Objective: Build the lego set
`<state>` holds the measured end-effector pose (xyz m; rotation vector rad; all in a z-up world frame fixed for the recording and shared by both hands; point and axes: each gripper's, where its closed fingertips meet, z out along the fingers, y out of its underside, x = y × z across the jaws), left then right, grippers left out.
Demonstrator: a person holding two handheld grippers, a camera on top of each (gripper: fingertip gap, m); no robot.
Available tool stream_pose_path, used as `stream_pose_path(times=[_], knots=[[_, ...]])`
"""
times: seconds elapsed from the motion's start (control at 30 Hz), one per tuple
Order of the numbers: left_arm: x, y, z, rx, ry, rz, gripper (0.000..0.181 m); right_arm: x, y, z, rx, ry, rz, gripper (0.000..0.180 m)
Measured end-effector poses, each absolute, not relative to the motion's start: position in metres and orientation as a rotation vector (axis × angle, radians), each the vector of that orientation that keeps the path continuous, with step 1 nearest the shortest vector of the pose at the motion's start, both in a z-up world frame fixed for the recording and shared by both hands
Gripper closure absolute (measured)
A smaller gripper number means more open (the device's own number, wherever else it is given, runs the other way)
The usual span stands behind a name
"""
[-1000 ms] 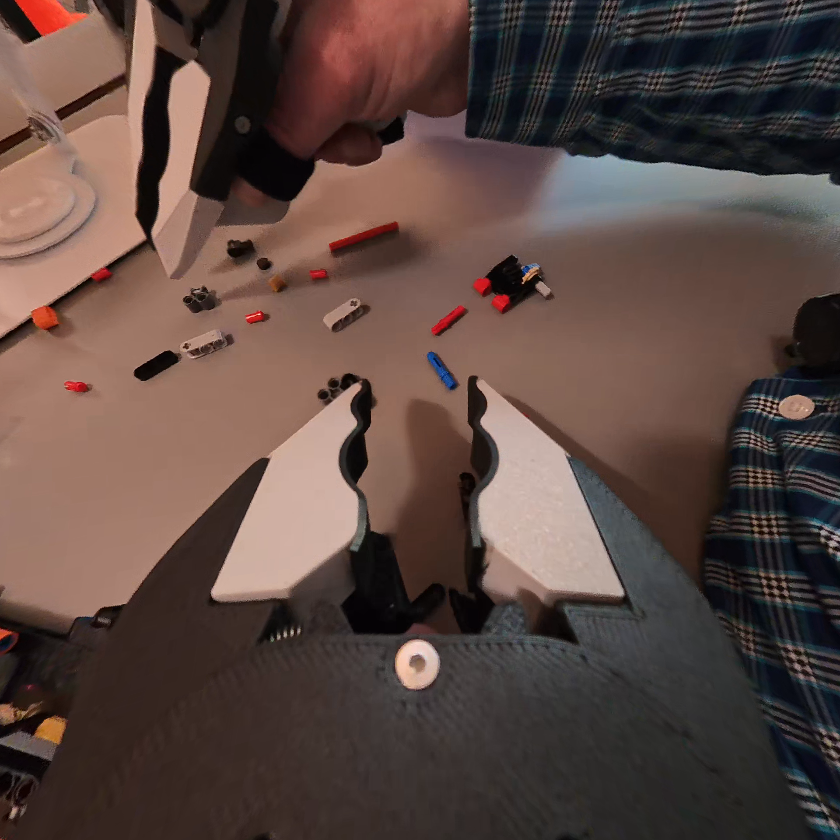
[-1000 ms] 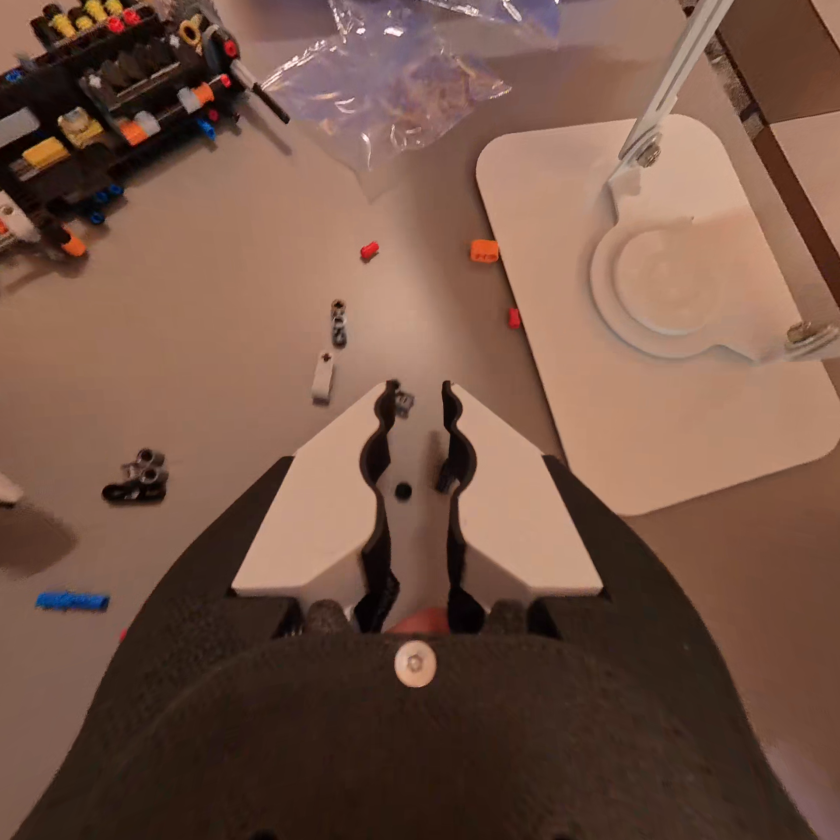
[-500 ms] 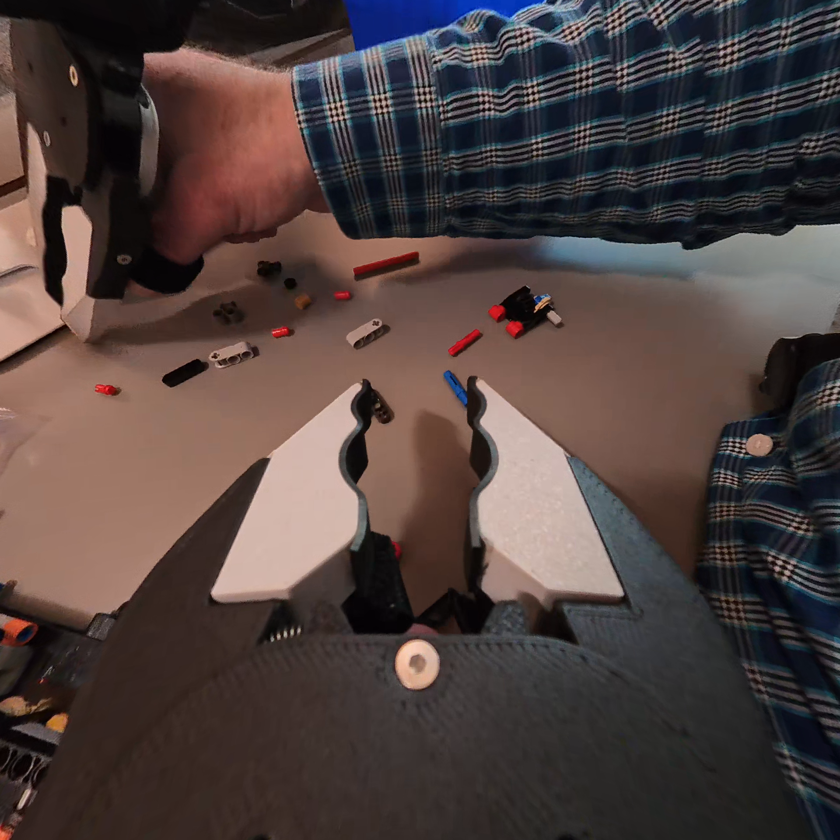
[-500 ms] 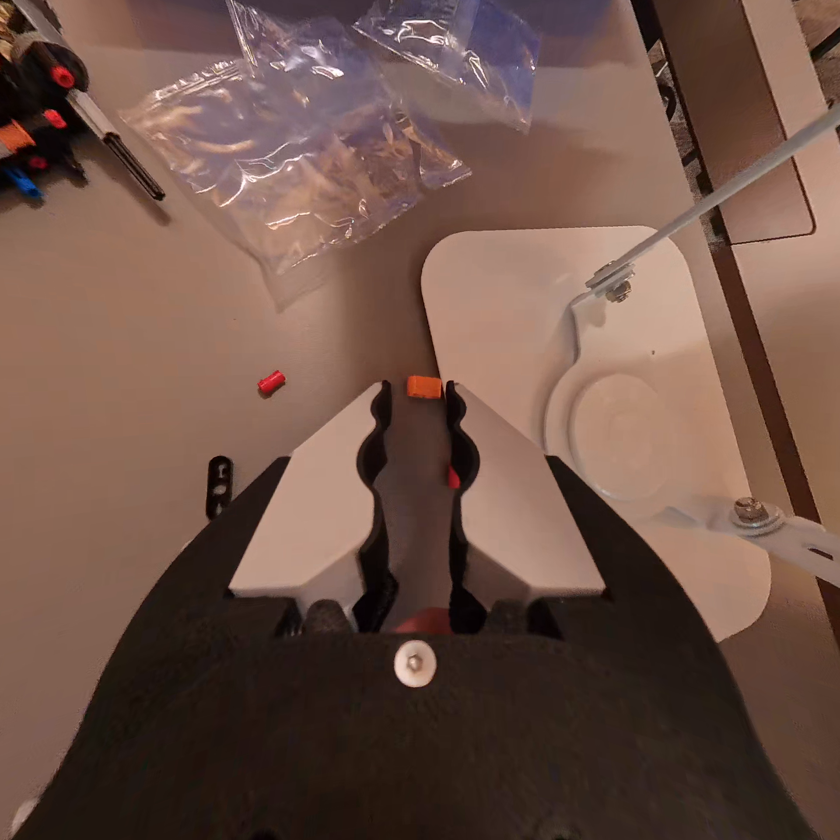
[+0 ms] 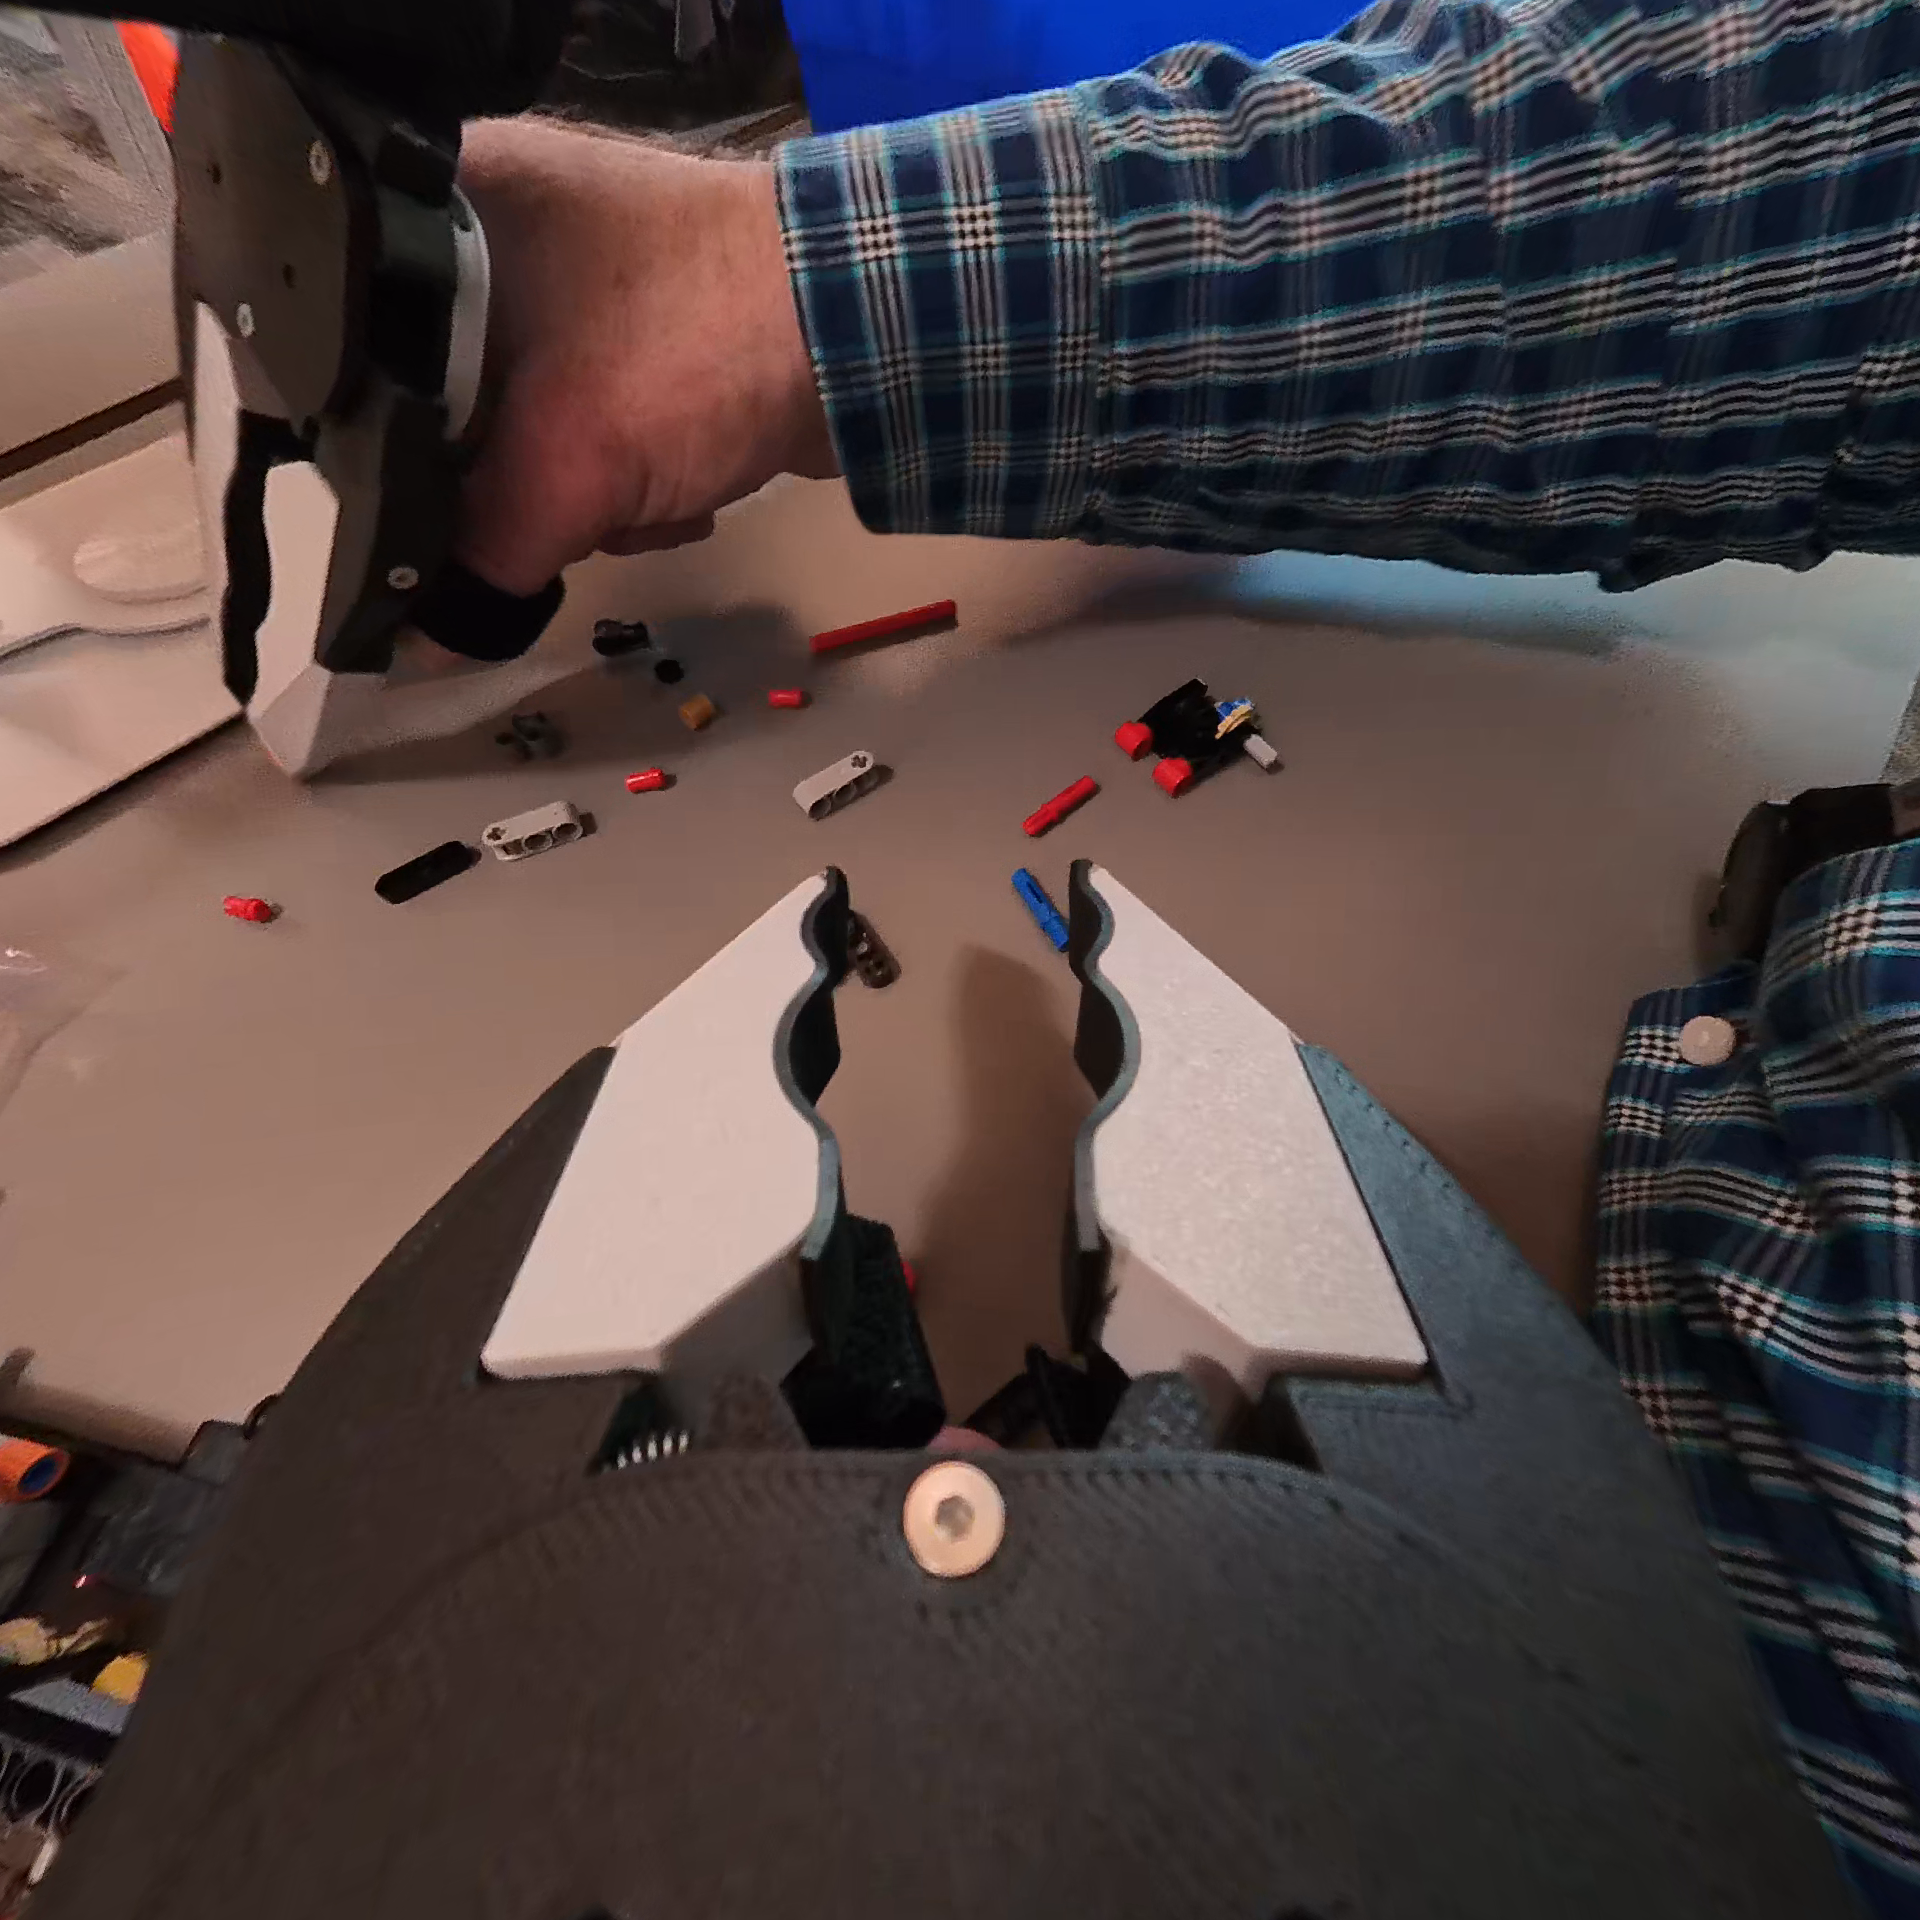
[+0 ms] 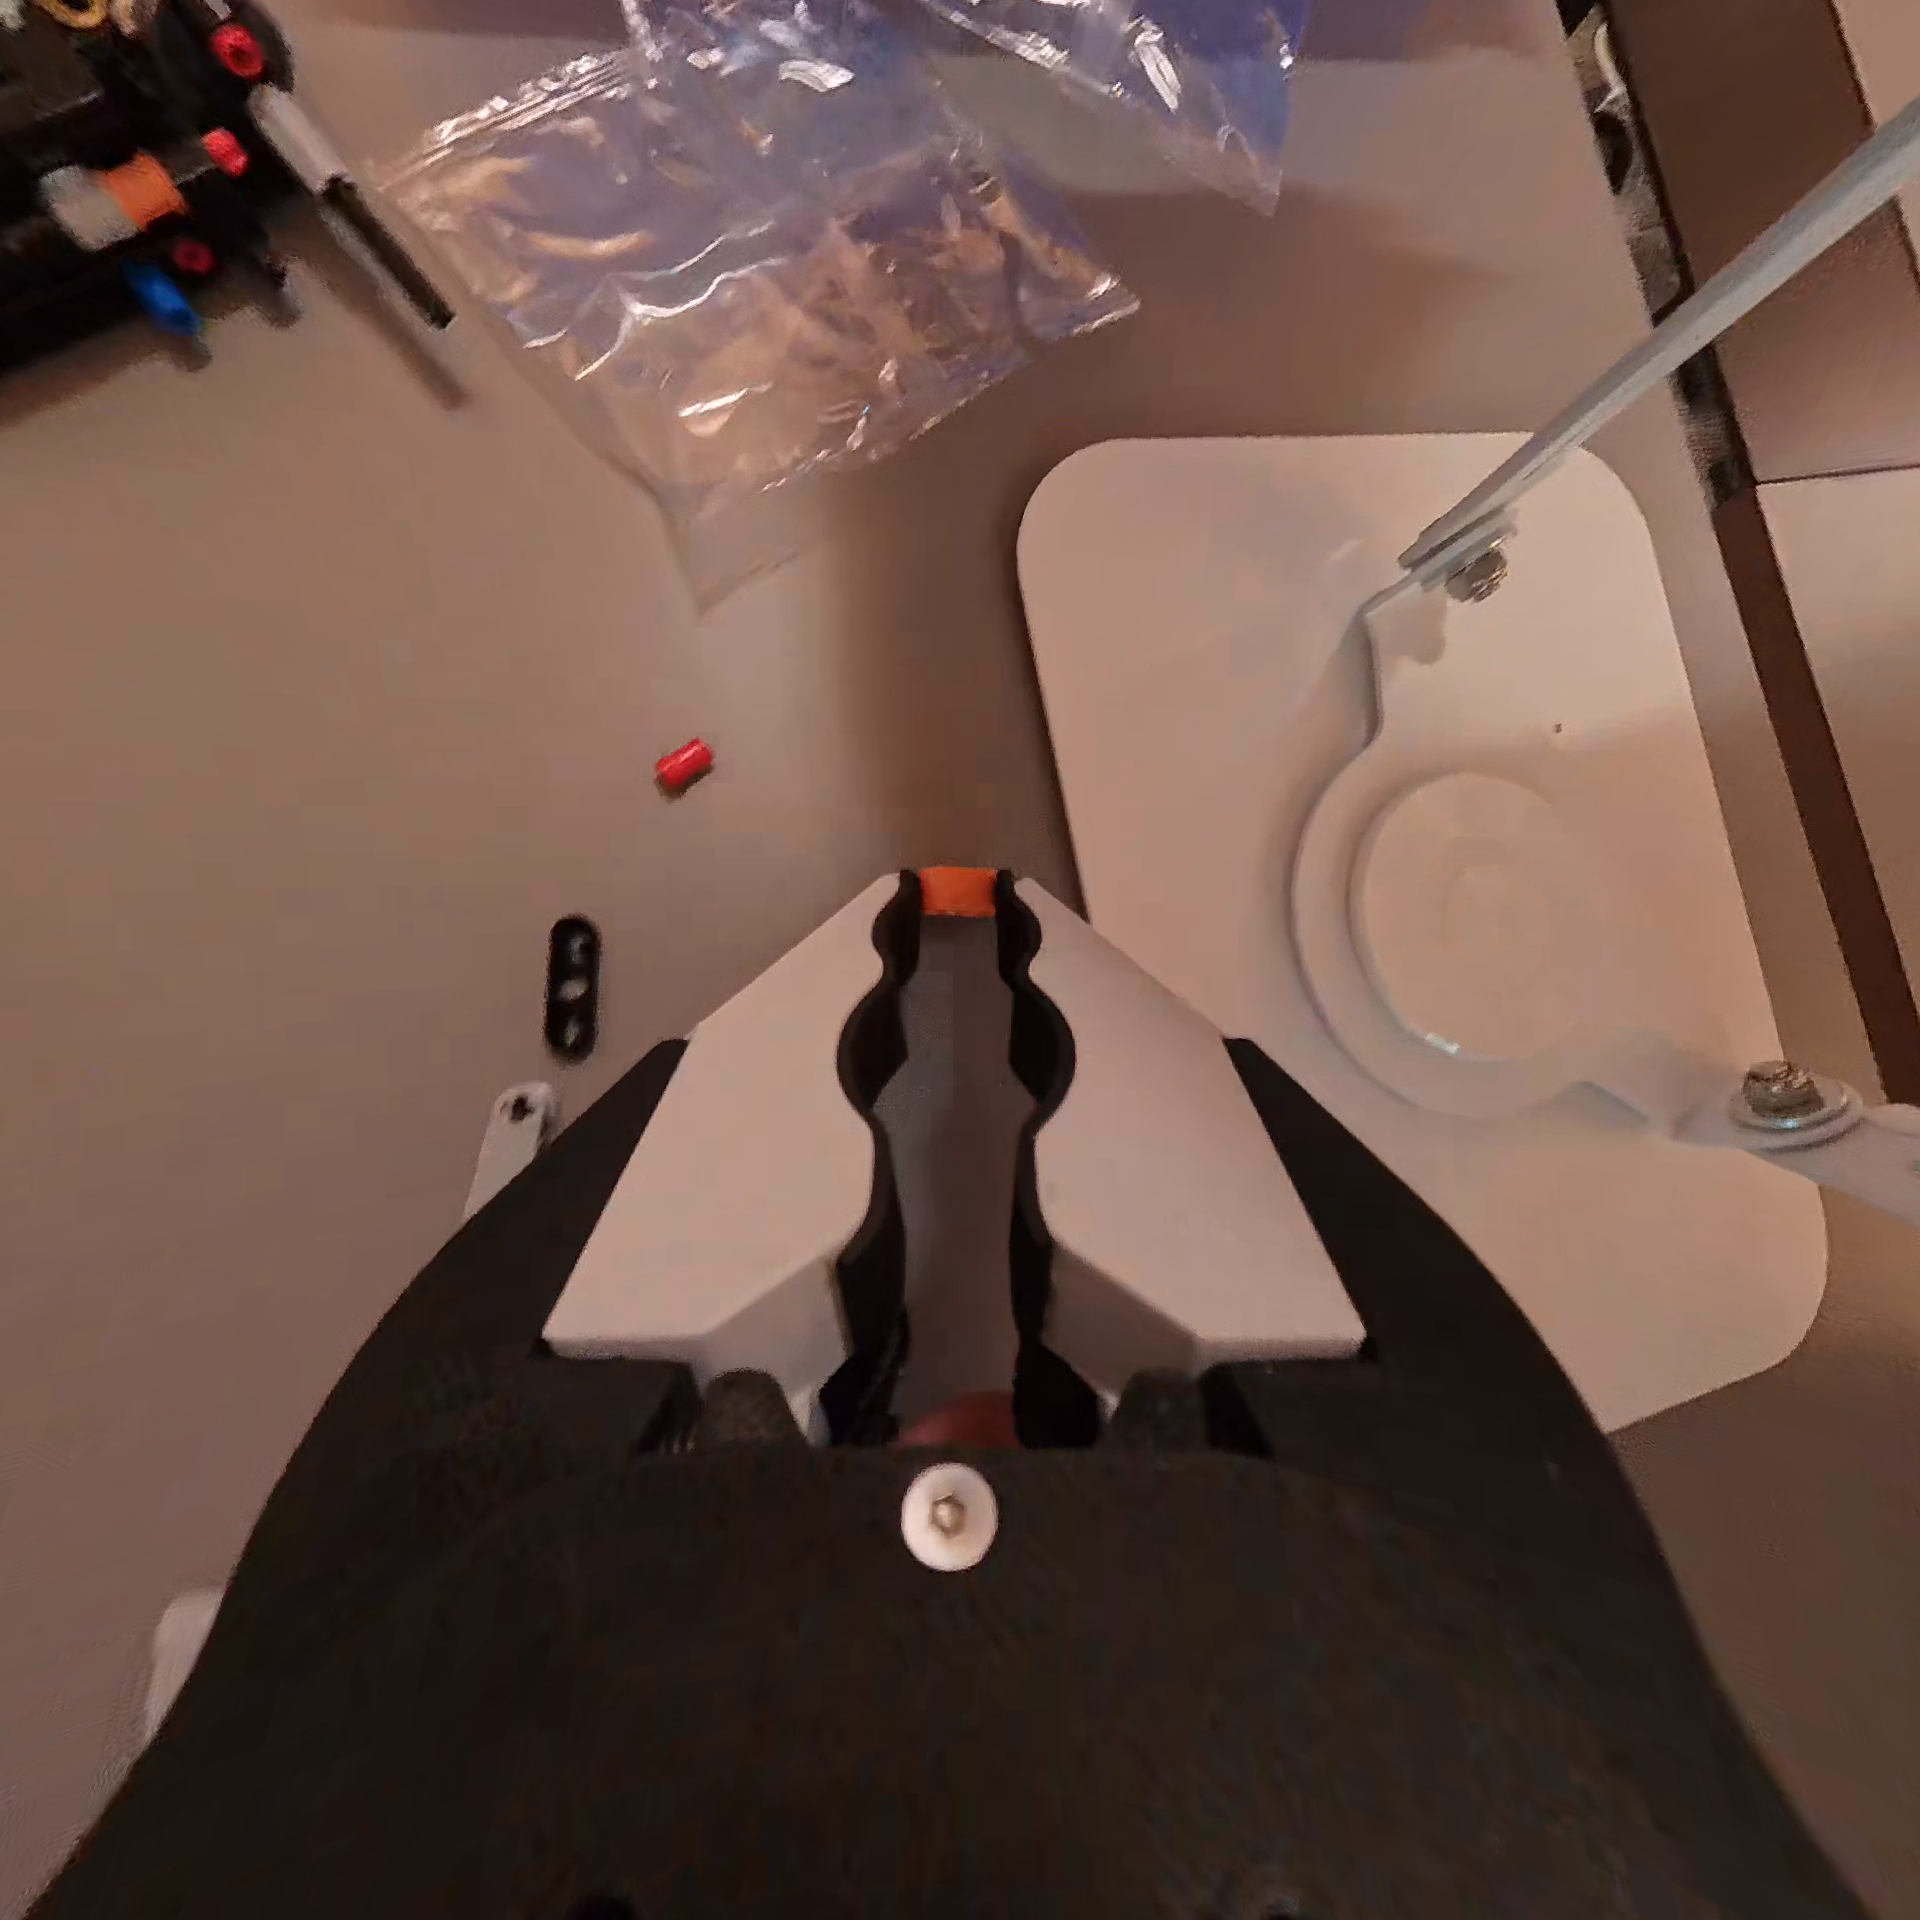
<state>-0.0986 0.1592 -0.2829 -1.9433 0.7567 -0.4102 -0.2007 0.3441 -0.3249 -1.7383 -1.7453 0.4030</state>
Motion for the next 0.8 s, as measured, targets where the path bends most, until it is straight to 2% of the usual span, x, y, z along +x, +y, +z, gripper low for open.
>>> stream_pose_path(times=[0.23,0.33,0.8], knots=[[-0.095,0.159,-0.284,-1.943,0.773,-0.399,0.14,-0.191,0.343,-0.324,-1.744,-1.715,0.409,0.161],[-0.093,0.159,-0.284,-1.939,0.781,-0.397,0.14,-0.194,0.345,-0.326,-1.772,-1.71,0.452,0.167],[-0.09,0.161,-0.279,-1.922,0.756,-0.423,0.14,-0.167,0.329,-0.305,-1.792,-1.635,0.57,0.168]])
